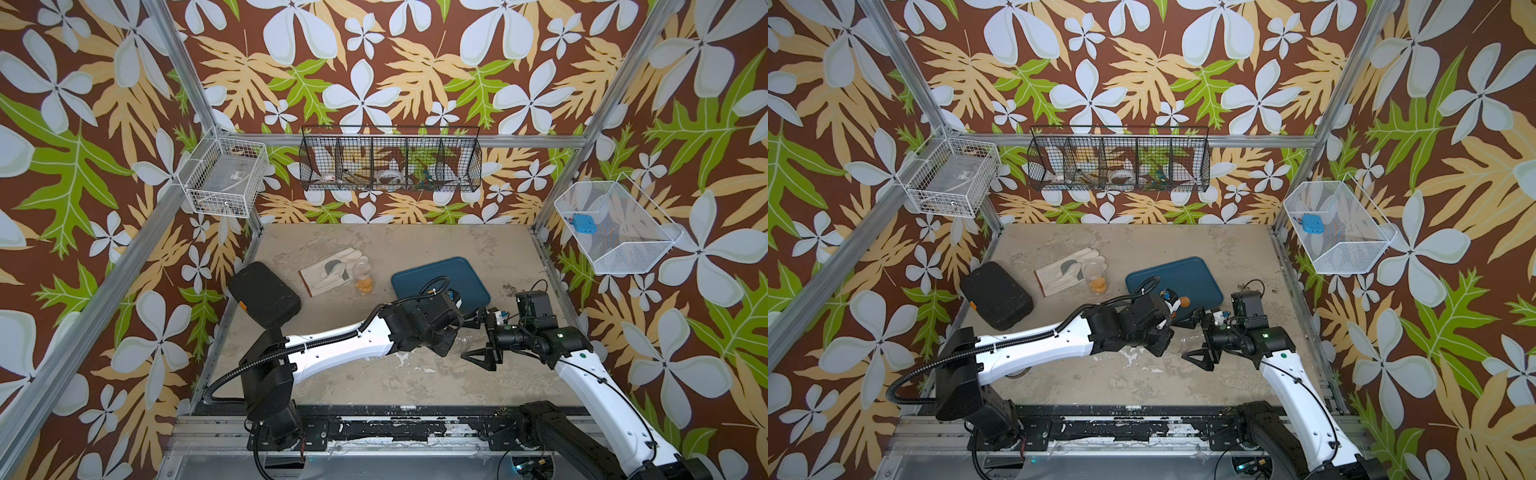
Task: Pour the cookies out of the jar
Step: Place the jar at the center of the board.
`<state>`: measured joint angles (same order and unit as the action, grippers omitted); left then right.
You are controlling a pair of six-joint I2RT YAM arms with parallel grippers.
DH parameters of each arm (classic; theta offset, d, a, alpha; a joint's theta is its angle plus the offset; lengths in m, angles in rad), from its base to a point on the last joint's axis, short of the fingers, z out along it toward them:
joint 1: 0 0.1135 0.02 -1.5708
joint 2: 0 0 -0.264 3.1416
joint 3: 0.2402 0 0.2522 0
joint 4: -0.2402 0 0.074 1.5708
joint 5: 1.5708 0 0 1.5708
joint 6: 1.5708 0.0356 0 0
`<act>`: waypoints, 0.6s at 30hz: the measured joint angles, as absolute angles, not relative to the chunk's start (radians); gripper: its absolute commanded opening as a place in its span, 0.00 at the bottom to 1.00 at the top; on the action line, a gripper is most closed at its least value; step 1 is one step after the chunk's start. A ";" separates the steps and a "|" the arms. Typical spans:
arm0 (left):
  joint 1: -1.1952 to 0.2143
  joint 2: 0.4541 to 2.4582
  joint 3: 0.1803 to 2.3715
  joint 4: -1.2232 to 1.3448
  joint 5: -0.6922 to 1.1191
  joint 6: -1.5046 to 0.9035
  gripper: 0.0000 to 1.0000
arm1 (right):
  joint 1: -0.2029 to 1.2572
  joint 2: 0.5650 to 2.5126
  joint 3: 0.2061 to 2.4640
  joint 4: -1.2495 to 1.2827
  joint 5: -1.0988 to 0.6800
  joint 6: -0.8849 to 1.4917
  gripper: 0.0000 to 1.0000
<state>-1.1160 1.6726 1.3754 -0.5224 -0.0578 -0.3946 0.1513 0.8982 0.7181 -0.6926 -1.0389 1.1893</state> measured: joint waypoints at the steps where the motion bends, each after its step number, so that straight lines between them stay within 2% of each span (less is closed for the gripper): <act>1: -1.106 1.674 1.376 -0.542 -0.055 -0.391 0.08 | 0.151 0.883 0.724 -0.722 -1.039 1.167 1.00; 8: -1.053 1.714 1.410 -0.620 -0.052 -0.371 0.08 | 0.151 0.757 0.694 -0.844 -1.066 1.143 1.00; 13: -1.053 1.759 1.456 -0.669 -0.052 -0.353 0.08 | 0.151 0.846 0.756 -0.873 -0.999 1.069 1.00; 16: -1.052 1.772 1.481 -0.708 -0.056 -0.339 0.08 | 0.152 1.021 0.974 -0.948 -0.794 0.895 1.00; 18: -1.050 1.783 1.508 -0.729 -0.056 -0.339 0.08 | 0.151 1.134 1.176 -1.000 -0.566 0.752 1.00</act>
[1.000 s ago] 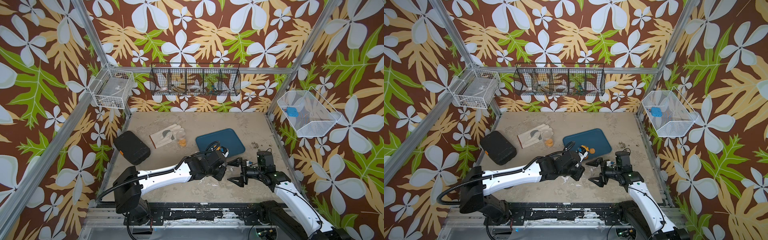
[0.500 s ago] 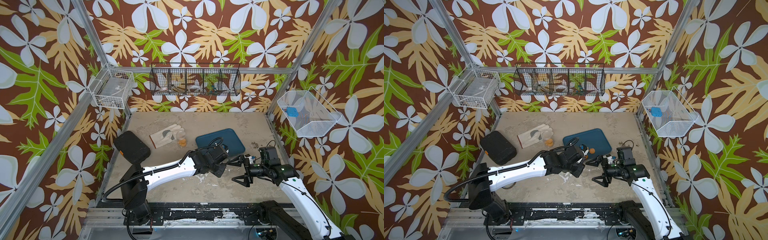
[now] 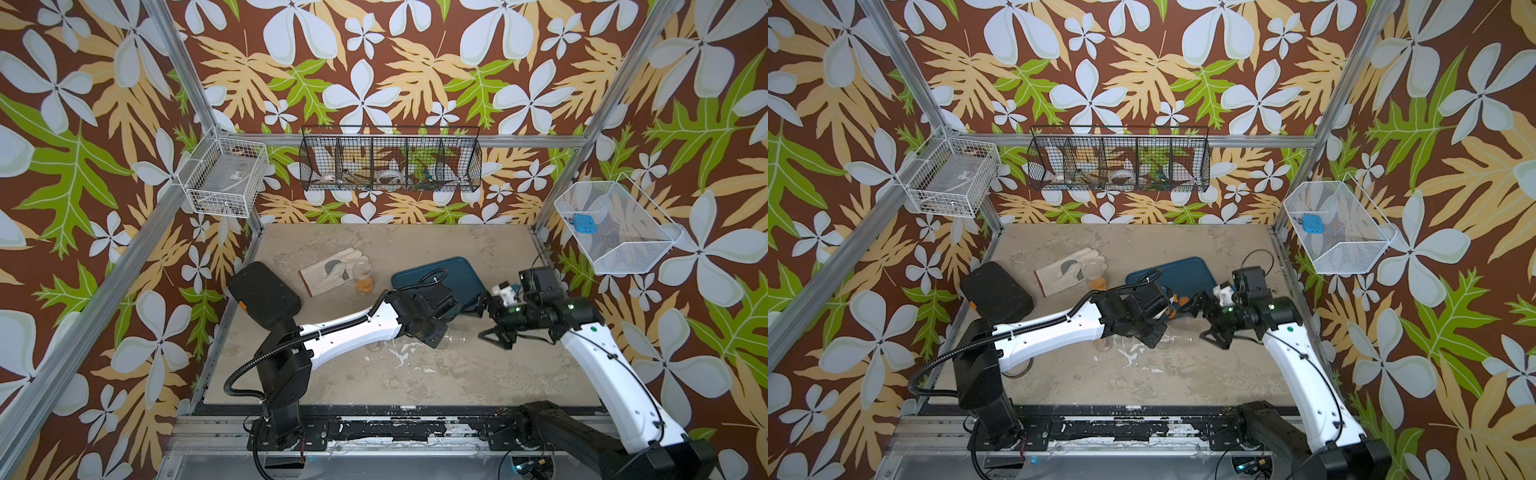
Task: Pour the cookies out of the jar
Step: Place the jar at the center of the board.
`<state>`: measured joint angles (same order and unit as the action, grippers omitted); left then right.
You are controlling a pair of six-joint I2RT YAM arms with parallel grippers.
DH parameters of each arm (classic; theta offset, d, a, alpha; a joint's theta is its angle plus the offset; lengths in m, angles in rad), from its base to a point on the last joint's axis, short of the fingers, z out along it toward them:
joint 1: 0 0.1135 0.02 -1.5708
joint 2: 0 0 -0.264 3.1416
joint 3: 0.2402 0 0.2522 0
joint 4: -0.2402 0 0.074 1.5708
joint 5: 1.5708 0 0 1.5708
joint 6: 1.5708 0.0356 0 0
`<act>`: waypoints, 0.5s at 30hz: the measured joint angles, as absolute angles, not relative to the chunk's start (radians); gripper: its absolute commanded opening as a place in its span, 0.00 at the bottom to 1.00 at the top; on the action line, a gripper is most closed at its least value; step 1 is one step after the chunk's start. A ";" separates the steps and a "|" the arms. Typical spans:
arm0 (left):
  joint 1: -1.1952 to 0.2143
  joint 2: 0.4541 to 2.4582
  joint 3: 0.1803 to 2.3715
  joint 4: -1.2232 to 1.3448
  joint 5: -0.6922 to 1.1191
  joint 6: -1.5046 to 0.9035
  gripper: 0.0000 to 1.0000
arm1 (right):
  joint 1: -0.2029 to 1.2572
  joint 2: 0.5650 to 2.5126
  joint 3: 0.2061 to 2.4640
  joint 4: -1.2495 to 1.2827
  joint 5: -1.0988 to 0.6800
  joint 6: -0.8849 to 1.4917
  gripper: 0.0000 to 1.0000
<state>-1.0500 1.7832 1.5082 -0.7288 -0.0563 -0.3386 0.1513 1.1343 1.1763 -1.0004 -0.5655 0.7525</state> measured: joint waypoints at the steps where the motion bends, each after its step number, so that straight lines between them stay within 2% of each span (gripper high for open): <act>1: -1.050 1.790 1.519 -0.736 -0.056 -0.337 0.08 | 0.151 1.164 1.247 -1.013 -0.470 0.700 1.00; 3: -1.050 1.820 1.551 -0.753 -0.055 -0.328 0.08 | 0.147 1.206 1.368 -1.025 -0.249 0.582 1.00; 8: -1.050 1.919 1.652 -0.813 -0.055 -0.305 0.08 | 0.113 1.278 1.443 -1.023 0.091 0.416 1.00; 15: -1.050 2.061 1.858 -0.907 -0.065 -0.266 0.09 | 0.077 1.287 1.338 -0.976 0.134 0.382 1.00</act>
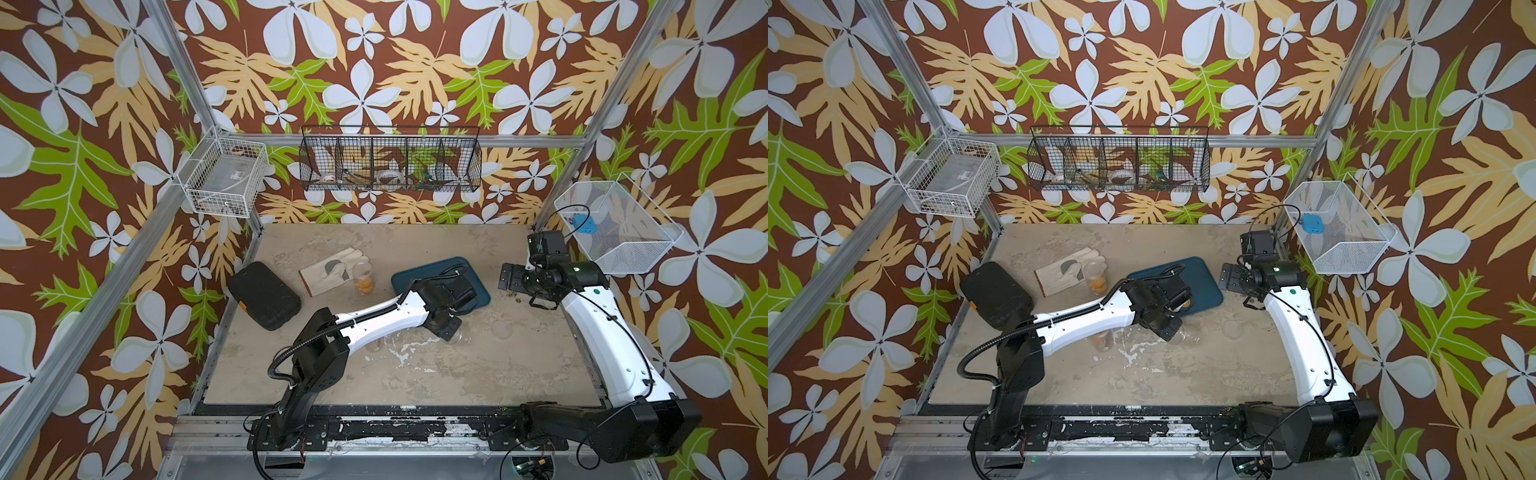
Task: Pour the cookies out of the jar
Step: Place the jar at the center of the board.
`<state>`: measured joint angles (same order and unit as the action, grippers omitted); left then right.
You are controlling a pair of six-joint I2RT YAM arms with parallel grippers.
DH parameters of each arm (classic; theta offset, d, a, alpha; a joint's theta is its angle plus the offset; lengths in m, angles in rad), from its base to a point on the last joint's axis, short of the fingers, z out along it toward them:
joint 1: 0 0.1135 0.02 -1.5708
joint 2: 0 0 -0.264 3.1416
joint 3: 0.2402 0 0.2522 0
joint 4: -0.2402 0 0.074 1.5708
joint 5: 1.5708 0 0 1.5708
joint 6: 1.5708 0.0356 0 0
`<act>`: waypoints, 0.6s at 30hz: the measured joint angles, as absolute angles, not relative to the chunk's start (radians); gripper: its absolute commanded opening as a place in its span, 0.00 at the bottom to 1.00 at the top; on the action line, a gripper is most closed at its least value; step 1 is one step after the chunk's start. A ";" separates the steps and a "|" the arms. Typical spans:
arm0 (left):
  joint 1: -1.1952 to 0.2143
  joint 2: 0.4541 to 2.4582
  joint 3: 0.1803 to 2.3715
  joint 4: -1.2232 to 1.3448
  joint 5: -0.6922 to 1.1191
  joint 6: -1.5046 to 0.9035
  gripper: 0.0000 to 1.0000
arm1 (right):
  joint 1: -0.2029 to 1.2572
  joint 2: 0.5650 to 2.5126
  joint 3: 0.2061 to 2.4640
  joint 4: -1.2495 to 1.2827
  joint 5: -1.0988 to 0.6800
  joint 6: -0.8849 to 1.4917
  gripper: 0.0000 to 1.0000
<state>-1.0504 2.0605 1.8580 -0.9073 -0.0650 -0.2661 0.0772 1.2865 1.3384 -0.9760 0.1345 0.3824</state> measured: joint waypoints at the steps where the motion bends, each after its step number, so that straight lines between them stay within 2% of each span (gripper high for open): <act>1: -1.050 2.077 1.885 -0.919 -0.068 -0.262 0.09 | 0.078 1.283 1.327 -0.970 0.123 0.382 1.00; 8: -1.063 2.213 2.062 -1.018 -0.073 -0.250 0.10 | 0.076 1.273 1.232 -0.923 0.088 0.382 1.00; 18: -1.064 2.253 2.148 -1.062 -0.051 -0.254 0.15 | 0.046 1.293 1.028 -0.863 -0.009 0.378 1.00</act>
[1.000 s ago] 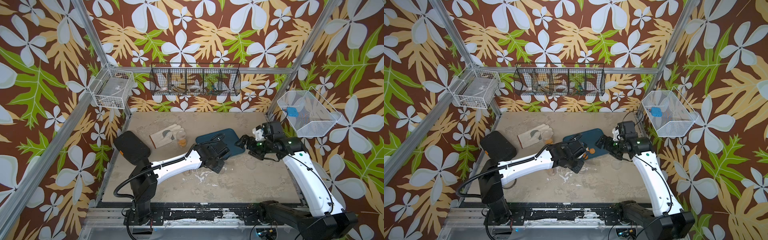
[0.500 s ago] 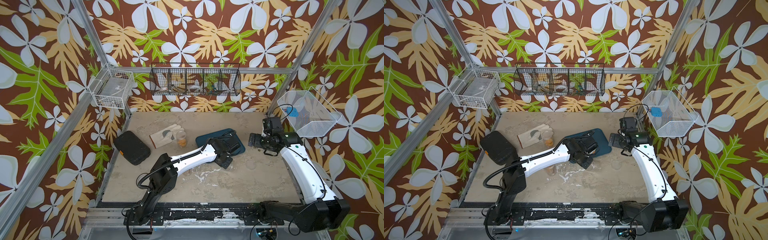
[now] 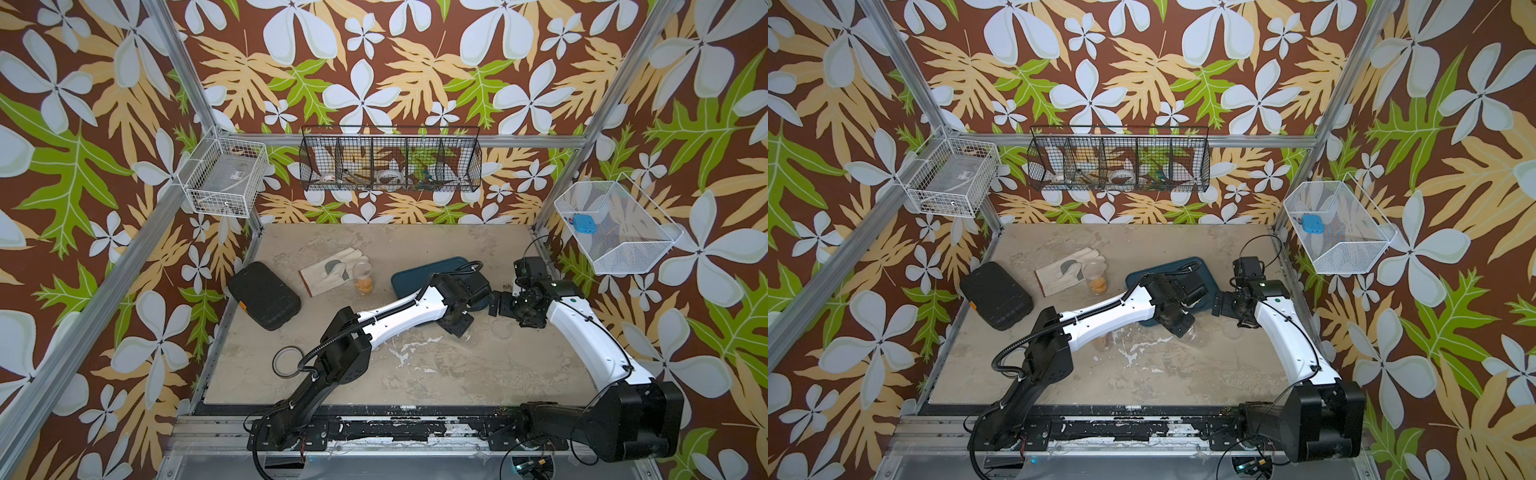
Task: Pour the cookies out of the jar
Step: Place the jar at the center of the board.
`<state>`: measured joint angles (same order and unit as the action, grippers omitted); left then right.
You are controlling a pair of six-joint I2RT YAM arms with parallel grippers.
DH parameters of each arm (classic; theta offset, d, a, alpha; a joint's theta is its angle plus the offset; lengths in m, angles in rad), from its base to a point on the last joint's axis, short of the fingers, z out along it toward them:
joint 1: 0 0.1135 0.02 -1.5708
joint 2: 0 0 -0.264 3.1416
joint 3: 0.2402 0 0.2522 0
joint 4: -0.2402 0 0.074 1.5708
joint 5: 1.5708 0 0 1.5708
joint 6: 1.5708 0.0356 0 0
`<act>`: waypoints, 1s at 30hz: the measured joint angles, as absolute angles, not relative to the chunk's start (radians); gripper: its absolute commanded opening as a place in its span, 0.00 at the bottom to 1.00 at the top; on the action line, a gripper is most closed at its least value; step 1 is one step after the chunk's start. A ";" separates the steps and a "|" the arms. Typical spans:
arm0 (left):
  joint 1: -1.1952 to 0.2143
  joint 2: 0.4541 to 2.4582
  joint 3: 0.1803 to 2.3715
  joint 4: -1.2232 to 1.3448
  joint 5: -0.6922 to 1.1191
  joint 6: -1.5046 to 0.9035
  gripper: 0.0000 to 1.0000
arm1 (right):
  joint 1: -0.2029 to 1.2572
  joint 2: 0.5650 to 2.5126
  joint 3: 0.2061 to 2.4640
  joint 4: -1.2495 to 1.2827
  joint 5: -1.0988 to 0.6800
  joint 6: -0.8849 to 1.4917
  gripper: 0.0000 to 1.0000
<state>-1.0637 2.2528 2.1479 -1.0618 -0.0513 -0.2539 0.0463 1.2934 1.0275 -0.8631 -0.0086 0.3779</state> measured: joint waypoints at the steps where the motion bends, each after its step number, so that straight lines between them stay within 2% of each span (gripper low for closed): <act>1: -1.064 2.254 2.152 -1.063 -0.047 -0.255 0.17 | 0.045 1.296 1.017 -0.856 -0.014 0.377 1.00; 14: -1.065 2.280 2.210 -1.063 0.002 -0.269 0.35 | 0.039 1.313 0.973 -0.830 -0.075 0.362 1.00; 22: -1.065 2.281 2.232 -1.056 0.025 -0.280 0.39 | 0.033 1.316 1.004 -0.832 -0.078 0.358 1.00; 30: -1.065 2.281 2.238 -1.047 0.051 -0.284 0.48 | 0.032 1.314 1.029 -0.839 -0.079 0.358 1.00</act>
